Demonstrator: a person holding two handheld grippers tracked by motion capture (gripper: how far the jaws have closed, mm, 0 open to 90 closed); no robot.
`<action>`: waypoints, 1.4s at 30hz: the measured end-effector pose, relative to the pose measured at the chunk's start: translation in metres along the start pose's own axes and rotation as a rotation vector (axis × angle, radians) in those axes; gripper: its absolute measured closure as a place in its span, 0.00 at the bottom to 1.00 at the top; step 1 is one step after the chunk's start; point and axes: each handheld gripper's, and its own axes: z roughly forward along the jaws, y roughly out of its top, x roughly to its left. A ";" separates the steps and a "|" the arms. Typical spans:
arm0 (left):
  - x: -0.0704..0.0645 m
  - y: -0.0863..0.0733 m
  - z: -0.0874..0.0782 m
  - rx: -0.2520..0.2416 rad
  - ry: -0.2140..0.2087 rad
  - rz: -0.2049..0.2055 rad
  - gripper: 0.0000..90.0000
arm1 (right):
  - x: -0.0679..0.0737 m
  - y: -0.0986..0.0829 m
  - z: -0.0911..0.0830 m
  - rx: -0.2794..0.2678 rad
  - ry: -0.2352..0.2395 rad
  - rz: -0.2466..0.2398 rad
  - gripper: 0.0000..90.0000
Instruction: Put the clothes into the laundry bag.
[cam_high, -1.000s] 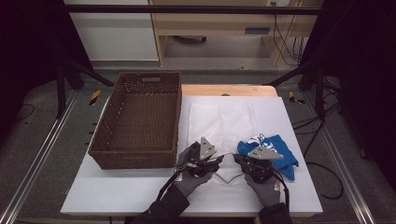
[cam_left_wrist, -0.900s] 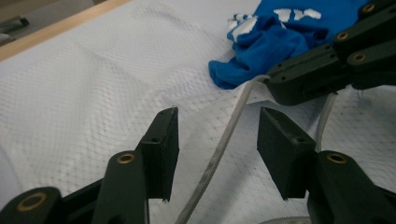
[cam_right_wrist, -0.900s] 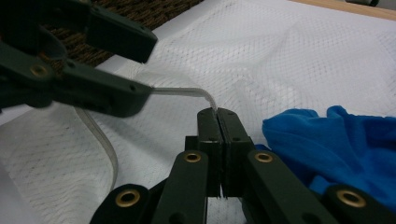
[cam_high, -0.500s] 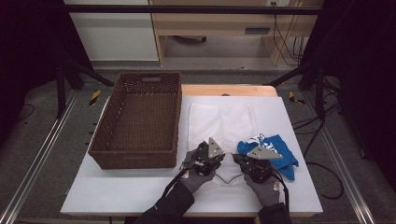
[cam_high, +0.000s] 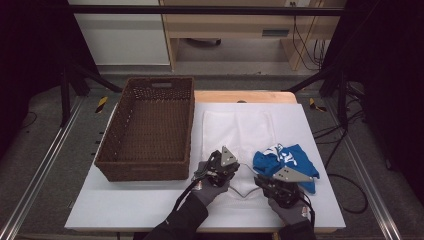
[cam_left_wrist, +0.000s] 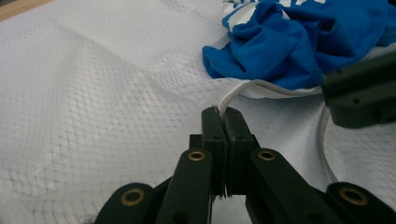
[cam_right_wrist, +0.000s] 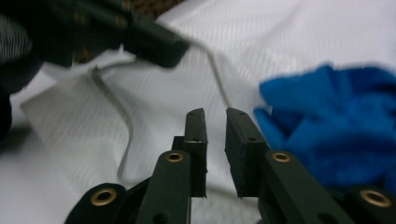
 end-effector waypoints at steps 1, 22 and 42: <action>0.000 0.000 0.000 -0.006 -0.001 -0.002 0.99 | 0.000 -0.006 0.000 0.025 0.004 0.008 0.92; -0.002 0.005 -0.008 -0.055 -0.015 -0.018 0.99 | -0.037 0.015 -0.034 -0.090 -0.187 0.045 0.57; -0.003 0.005 -0.010 -0.057 -0.022 -0.020 0.99 | -0.102 -0.010 -0.002 0.134 -0.433 0.152 0.54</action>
